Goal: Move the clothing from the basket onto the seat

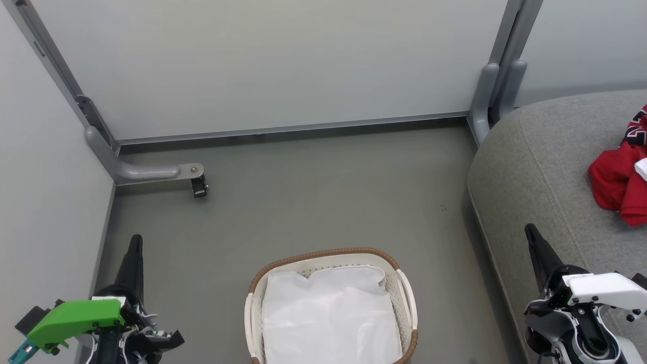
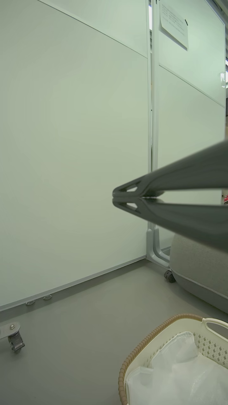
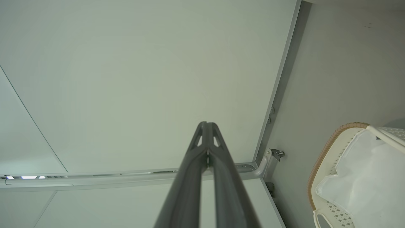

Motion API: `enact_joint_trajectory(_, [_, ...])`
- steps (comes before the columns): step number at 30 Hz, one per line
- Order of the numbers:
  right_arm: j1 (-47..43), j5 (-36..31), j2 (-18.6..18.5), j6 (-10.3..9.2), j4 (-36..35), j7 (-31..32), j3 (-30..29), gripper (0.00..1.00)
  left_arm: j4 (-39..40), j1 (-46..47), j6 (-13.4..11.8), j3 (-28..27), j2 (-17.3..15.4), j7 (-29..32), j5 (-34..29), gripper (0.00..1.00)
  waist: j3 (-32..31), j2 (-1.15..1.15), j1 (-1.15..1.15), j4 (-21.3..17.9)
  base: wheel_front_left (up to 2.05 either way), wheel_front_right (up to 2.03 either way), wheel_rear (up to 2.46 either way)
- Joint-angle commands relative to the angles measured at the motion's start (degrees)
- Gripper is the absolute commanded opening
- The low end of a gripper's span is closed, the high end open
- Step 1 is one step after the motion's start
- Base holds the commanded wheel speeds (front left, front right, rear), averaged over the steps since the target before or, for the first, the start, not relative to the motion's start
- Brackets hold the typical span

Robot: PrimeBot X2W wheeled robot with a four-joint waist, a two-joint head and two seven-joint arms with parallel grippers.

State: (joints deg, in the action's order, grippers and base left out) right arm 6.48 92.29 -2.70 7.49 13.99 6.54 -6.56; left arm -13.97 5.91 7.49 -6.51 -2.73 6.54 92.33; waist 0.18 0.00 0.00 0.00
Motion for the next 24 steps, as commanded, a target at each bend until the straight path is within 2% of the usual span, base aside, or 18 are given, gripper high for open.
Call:
enact_joint_trajectory(1, [-0.65, 0.24, -0.34, 0.00, -0.15, 0.18, -0.09, 0.00, 0.05, 0.53, 0.00, -0.12, -0.27, 0.19, 0.17, 0.00, 0.00, 0.00, 0.00, 0.00, 0.00, 0.00, 0.00])
enact_joint_trajectory(24, [-0.65, 0.24, -0.34, 0.00, -0.15, 0.18, -0.09, 0.00, 0.05, 0.53, 0.00, -0.12, -0.27, 0.18, 0.18, 0.00, 0.00, 0.00, 0.00, 0.00, 0.00, 0.00, 0.00])
